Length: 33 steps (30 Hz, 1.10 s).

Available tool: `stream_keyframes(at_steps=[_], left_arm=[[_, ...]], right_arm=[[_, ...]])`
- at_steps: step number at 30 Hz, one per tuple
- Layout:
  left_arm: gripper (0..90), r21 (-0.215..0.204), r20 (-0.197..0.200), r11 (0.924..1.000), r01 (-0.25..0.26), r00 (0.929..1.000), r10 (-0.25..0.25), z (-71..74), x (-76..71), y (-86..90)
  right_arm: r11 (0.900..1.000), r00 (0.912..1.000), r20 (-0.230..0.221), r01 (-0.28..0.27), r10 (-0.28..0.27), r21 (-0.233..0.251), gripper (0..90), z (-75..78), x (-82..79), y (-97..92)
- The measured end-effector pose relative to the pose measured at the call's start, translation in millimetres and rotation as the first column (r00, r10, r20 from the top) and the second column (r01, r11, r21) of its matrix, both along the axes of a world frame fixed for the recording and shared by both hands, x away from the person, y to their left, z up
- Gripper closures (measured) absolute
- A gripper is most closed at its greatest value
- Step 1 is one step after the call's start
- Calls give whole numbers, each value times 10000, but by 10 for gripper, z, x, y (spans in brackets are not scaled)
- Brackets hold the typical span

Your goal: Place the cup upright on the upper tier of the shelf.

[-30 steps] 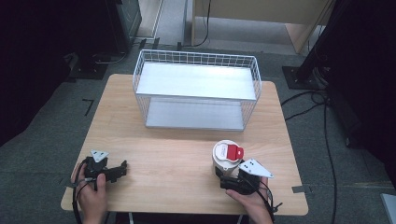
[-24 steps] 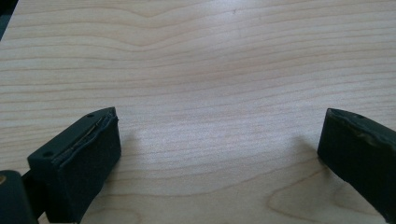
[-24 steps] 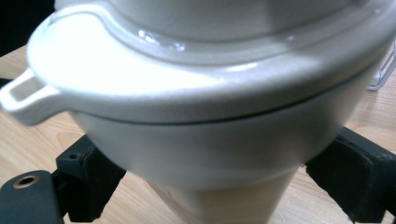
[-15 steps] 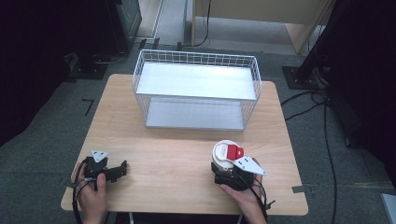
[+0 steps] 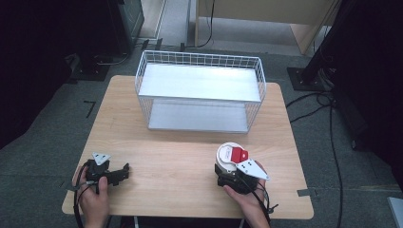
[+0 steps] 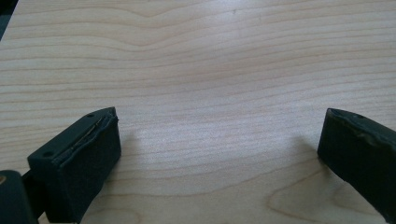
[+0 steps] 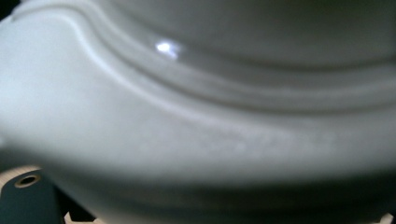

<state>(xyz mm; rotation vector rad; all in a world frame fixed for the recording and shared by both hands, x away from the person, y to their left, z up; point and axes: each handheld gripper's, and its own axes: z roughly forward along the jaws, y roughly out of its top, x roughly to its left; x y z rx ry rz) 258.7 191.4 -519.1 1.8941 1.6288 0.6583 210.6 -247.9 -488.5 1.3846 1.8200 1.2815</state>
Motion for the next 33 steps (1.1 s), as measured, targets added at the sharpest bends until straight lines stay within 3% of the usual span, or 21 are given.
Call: stream_keyframes(at_steps=[2, 5, 19, 26, 33], left_arm=[[0, 0, -1, 10000, 1, 10000, -1, 0, 0, 0], [0, 3, -2, 10000, 1, 10000, -1, 0, 0, 0], [0, 0, 1, 10000, 2, 10000, -2, 0, 0, 0], [0, 11, -12, 10000, 7, 10000, -7, 1, 0, 1], [0, 14, 13, 10000, 0, 10000, 0, 0, 1, 1]], right_arm=[[9998, 10000, 15, 17, -17, 177, 103, 19, 8, 3], [10000, 9999, 151, 38, -38, -20, 104, 86, 13, 42], [10000, 9994, 327, -88, 89, -43, 105, 393, 134, 153], [9999, 9987, 483, -156, 155, 6, 105, 622, 206, 181], [9999, 9944, 1056, -1, -13, 130, 105, 827, 260, 176]])
